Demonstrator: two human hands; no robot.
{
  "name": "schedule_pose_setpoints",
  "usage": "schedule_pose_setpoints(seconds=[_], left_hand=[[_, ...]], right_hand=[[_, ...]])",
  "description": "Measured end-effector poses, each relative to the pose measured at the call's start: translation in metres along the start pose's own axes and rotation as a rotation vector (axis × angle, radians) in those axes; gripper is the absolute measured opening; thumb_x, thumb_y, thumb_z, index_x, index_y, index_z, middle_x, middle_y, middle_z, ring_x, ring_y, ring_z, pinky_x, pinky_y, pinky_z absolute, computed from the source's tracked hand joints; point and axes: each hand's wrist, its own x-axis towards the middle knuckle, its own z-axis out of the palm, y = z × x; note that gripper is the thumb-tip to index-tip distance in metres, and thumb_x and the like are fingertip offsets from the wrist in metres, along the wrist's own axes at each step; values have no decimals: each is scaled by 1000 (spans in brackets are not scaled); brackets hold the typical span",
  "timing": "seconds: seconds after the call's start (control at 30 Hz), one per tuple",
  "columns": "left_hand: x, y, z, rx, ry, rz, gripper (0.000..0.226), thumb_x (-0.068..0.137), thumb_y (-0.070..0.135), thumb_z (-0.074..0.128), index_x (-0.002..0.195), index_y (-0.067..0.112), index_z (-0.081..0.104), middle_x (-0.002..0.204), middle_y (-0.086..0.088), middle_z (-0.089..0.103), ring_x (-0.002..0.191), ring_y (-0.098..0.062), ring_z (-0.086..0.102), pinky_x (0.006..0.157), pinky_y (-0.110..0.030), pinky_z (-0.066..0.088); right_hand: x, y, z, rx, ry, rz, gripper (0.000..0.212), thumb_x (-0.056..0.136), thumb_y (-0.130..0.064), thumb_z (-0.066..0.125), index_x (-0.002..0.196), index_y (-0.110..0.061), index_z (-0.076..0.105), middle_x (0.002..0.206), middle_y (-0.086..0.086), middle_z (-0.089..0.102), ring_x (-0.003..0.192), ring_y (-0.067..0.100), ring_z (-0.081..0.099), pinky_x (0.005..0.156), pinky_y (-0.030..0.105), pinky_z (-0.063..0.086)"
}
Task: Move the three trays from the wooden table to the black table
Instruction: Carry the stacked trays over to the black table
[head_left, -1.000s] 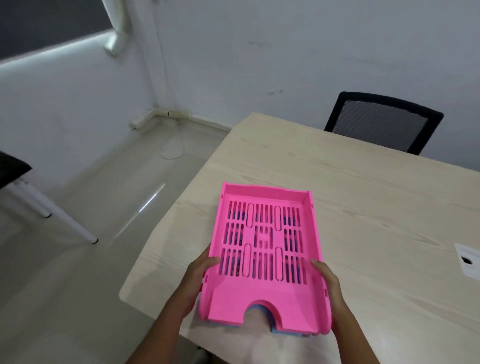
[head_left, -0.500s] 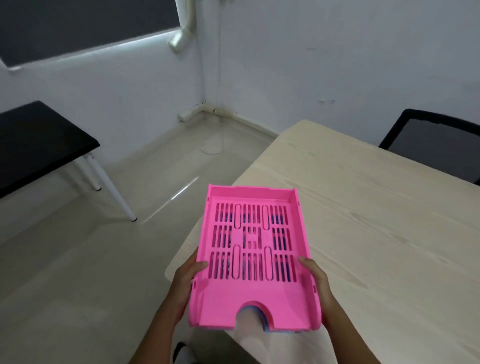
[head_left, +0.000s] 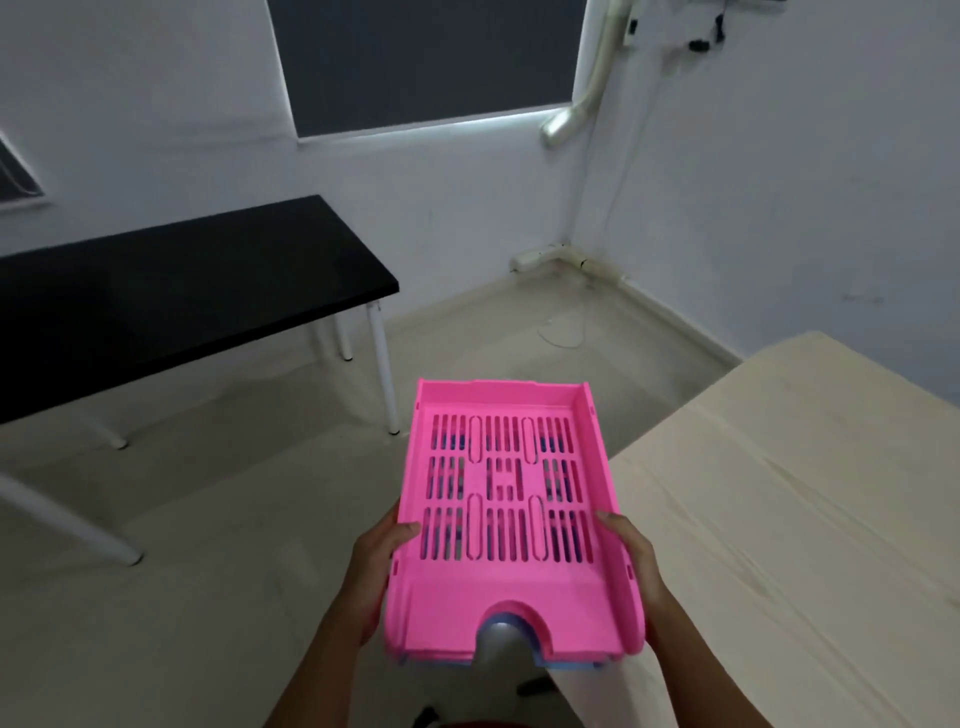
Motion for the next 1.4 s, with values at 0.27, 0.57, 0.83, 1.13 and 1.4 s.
schedule_pose_setpoints(seconds=[0.27, 0.57, 0.83, 1.13, 1.4], left_hand=[[-6, 25, -110, -138, 247, 48, 77, 57, 30, 78, 129, 5, 63, 110, -32, 71, 89, -39, 69, 86, -53, 54], [5, 66, -202, -159, 427, 176, 49, 78, 14, 69, 127, 6, 64, 95, -18, 78, 79, -34, 72, 80, -49, 58], [78, 147, -287, -169, 510, 247, 46, 79, 22, 69, 123, 6, 66, 95, -21, 75, 84, -40, 68, 85, -60, 52], [178, 250, -389, -199, 579, 273, 41, 77, 25, 73, 114, 7, 71, 97, -24, 73, 82, -39, 70, 82, -56, 56], [250, 290, -468, -252, 644, 224, 27, 85, 16, 68, 112, 14, 73, 95, -20, 77, 79, -34, 72, 75, -46, 57]], right_hand=[[65, 20, 117, -144, -161, 46, 87, 56, -47, 88, 122, 4, 63, 105, 26, 71, 86, 39, 70, 77, 47, 58], [142, 22, 229, -257, -270, -5, 77, 72, -45, 77, 128, 5, 58, 114, 35, 67, 88, 42, 70, 79, 53, 59], [263, -4, 353, -296, -358, -48, 65, 75, -43, 71, 124, 0, 63, 103, 26, 73, 81, 39, 72, 73, 47, 60], [407, -30, 491, -341, -476, 24, 57, 85, -42, 61, 124, -1, 61, 105, 24, 72, 90, 41, 70, 79, 50, 58], [497, -29, 572, -356, -510, 111, 68, 79, -49, 68, 130, -5, 60, 118, 31, 66, 96, 41, 69, 81, 48, 58]])
